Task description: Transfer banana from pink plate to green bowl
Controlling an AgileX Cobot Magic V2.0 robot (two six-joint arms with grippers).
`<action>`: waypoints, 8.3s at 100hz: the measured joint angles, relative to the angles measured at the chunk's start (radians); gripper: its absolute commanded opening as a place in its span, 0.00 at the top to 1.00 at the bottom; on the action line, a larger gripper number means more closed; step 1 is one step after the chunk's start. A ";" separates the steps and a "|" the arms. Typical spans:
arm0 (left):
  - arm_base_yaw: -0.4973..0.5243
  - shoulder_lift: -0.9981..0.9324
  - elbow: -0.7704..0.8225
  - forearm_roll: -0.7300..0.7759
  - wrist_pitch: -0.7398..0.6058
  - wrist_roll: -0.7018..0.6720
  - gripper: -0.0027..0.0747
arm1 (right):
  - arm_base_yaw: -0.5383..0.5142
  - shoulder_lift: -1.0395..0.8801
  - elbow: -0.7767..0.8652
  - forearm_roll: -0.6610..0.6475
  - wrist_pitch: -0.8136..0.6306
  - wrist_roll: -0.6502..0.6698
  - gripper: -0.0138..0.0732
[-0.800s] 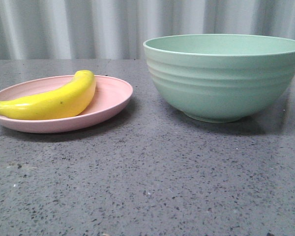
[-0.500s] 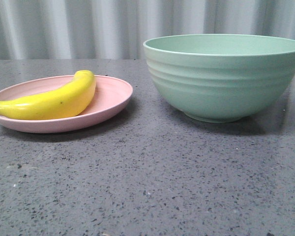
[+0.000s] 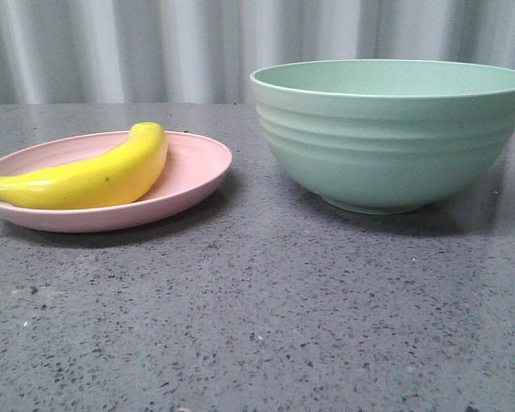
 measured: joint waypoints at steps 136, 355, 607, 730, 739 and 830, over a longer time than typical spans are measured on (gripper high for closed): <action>0.000 0.000 0.000 0.005 -0.155 0.000 0.99 | 0.000 0.000 0.000 -0.065 -0.190 -0.002 0.92; 0.000 0.333 -0.324 -0.090 -0.349 0.000 0.66 | 0.000 0.394 -0.348 -0.026 -0.095 0.000 0.91; -0.606 1.374 -0.825 -0.011 0.001 0.000 0.79 | 0.032 0.400 -0.432 -0.049 0.065 -0.002 0.91; -1.044 1.325 -0.973 -0.009 0.056 0.000 0.79 | 0.454 1.256 -1.063 0.534 0.335 -0.002 0.26; -1.044 1.325 -0.973 -0.009 0.056 0.000 0.79 | 0.454 1.267 -1.063 0.543 0.335 -0.002 0.30; -0.998 1.235 -1.037 0.024 0.131 0.000 0.53 | 0.437 1.270 -1.178 0.541 0.331 -0.001 0.87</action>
